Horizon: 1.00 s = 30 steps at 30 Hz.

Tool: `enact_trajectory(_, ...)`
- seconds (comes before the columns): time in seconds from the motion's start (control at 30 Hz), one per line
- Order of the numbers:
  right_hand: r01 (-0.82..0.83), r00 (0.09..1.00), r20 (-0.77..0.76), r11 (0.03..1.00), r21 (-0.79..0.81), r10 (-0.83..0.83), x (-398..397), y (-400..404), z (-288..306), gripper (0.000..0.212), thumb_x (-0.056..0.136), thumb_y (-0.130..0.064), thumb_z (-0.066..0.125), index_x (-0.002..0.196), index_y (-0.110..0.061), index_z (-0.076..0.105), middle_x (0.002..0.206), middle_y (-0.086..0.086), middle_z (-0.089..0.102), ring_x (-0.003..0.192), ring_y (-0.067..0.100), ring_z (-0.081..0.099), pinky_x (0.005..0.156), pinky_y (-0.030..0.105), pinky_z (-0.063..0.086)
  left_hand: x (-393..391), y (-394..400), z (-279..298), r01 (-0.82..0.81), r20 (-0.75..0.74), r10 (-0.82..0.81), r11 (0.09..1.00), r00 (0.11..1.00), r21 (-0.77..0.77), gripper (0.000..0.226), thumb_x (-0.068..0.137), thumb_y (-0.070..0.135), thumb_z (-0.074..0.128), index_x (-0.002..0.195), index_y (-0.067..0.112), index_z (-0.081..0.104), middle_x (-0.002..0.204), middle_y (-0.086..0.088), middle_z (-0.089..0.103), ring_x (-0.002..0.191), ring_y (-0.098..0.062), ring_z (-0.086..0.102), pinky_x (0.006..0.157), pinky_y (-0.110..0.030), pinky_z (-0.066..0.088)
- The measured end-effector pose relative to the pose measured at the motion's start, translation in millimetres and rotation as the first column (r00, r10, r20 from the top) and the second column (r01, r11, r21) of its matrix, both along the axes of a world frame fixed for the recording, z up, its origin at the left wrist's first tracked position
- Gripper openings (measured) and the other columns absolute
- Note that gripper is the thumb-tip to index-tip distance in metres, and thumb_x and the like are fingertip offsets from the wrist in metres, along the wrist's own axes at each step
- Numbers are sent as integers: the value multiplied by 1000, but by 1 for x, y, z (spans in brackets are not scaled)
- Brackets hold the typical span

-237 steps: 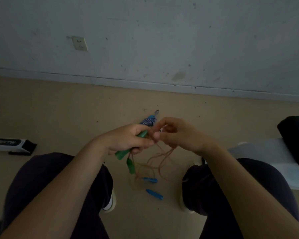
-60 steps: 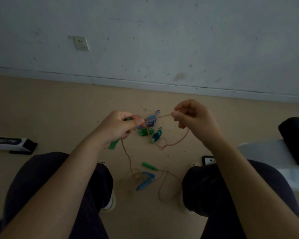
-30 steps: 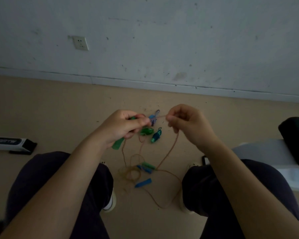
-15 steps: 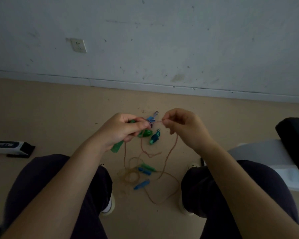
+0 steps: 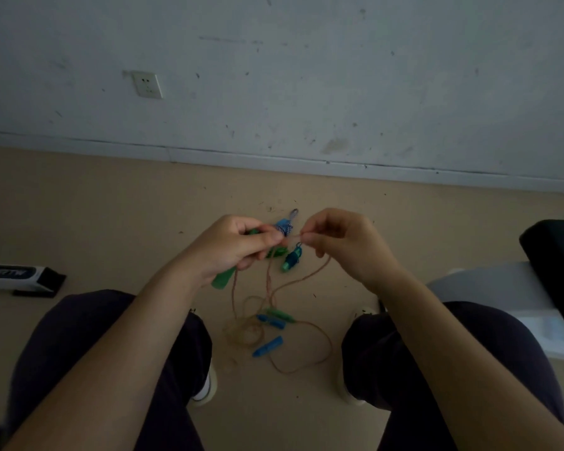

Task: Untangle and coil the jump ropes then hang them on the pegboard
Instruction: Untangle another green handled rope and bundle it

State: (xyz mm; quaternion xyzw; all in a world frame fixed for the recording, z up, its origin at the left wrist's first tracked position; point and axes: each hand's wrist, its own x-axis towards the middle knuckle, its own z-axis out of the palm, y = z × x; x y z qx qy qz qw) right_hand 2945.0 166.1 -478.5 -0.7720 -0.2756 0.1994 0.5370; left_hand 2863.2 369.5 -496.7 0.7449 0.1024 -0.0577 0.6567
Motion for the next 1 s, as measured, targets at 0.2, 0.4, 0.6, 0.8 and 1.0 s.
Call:
enact_trajectory(0.2, 127, 992, -41, 985, 119, -122, 16, -16, 6, 11, 87, -6, 68, 97, -5, 65, 77, -4, 68, 67, 10, 63, 69, 21, 53, -5, 19, 8, -132, 11, 132, 988, 991, 73, 16, 91, 25, 70, 95, 12, 77, 59, 3, 55, 46, -7, 39, 44, -17, 32)
enact_trajectory(0.4, -92, 987, -127, 994, 52, 98, -6, 4, -2, 16, 83, -1, 72, 97, -2, 66, 79, 9, 70, 64, 14, 62, 62, 29, 53, -2, -9, -4, 11, -14, -10, 1000, 1000, 30, 14, 90, 27, 71, 94, 15, 77, 57, 7, 56, 44, -5, 41, 44, -19, 33)
enact_trajectory(0.6, 181, 982, 39, 983, 26, -182, 12, -9, 2, 3, 91, -9, 64, 92, -12, 65, 77, 1, 65, 62, 4, 56, 64, 20, 50, -1, 11, 3, -115, 18, 114, 989, 993, 93, 12, 92, 25, 70, 93, 15, 78, 57, 6, 57, 45, -7, 40, 43, -16, 32)
enact_trajectory(0.8, 73, 996, -51, 996, 45, -70, 9, -12, 3, 15, 87, -11, 70, 101, -11, 65, 79, 0, 71, 66, 10, 64, 67, 22, 54, -1, 6, -3, -107, 13, 107, 994, 994, 23, 11, 90, 25, 72, 86, 19, 80, 56, 7, 55, 47, -8, 40, 43, -17, 31)
enact_trajectory(1.0, -20, 1000, -14, 999, -46, 20, -5, 4, -4, 7, 87, -9, 69, 92, -8, 65, 77, 1, 66, 62, 4, 57, 61, 22, 50, 2, -5, -6, 18, 22, -18, 1000, 1000, -12, 14, 82, 38, 75, 87, 26, 80, 59, 7, 59, 46, -7, 42, 45, -18, 36)
